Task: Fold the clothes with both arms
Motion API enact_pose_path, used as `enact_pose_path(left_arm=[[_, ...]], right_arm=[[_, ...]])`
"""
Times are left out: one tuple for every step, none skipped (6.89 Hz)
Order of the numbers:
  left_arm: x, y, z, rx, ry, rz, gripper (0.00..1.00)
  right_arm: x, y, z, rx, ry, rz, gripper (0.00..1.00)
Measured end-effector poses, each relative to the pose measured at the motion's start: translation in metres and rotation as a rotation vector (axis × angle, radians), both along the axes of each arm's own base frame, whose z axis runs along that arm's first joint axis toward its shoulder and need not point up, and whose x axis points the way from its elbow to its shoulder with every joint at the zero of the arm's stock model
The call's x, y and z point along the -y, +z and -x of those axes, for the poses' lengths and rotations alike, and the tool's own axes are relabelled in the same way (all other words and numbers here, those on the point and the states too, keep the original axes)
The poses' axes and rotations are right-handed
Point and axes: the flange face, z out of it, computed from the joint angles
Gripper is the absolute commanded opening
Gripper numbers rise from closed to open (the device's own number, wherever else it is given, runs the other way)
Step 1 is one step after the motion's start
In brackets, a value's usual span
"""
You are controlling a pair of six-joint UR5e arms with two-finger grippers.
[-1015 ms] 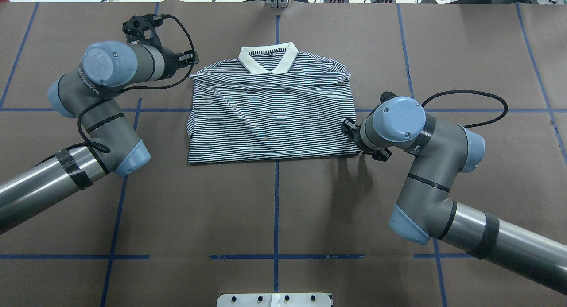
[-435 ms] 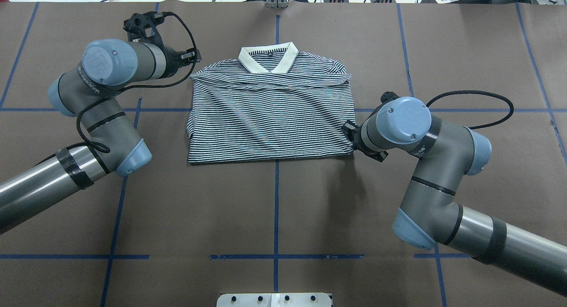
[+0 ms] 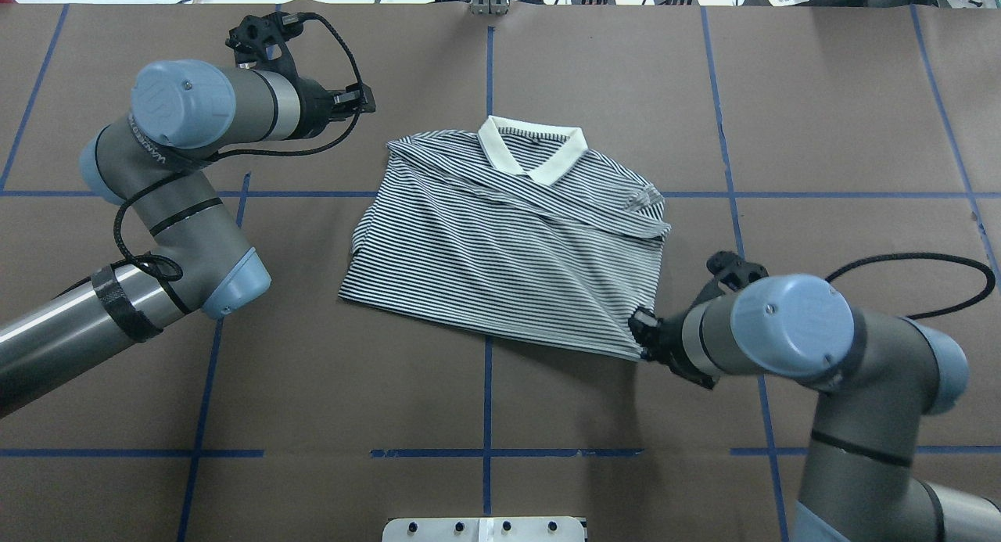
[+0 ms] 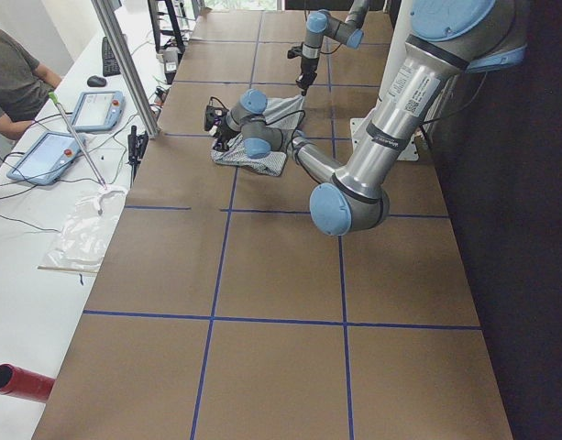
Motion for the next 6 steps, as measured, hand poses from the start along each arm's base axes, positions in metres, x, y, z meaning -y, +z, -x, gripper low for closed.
enact_pose_path(left_arm=[[-0.014, -0.009, 0.002, -0.042, 0.058, 0.013, 0.72], [-0.031, -0.016, 0.009, -0.103, 0.103, 0.063, 0.72], [-0.048, -0.019, 0.013, -0.166, 0.127, 0.143, 0.73], [-0.07, -0.016, 0.009, -0.189, 0.144, 0.204, 0.73], [-0.111, -0.009, -0.004, -0.182, 0.172, 0.266, 0.73], [-0.161, -0.001, -0.027, -0.138, 0.187, 0.331, 0.73]], right_arm=[[-0.053, -0.003, -0.008, -0.004, -0.094, 0.023, 0.62], [-0.091, 0.0, -0.011, -0.016, -0.174, 0.042, 1.0], [-0.114, 0.003, -0.01, -0.027, -0.222, 0.053, 1.0], [-0.119, 0.0, -0.014, -0.023, -0.226, 0.059, 1.0], [-0.107, -0.009, -0.022, -0.003, -0.196, 0.057, 1.0], [-0.084, -0.021, -0.031, 0.025, -0.141, 0.049, 1.0]])
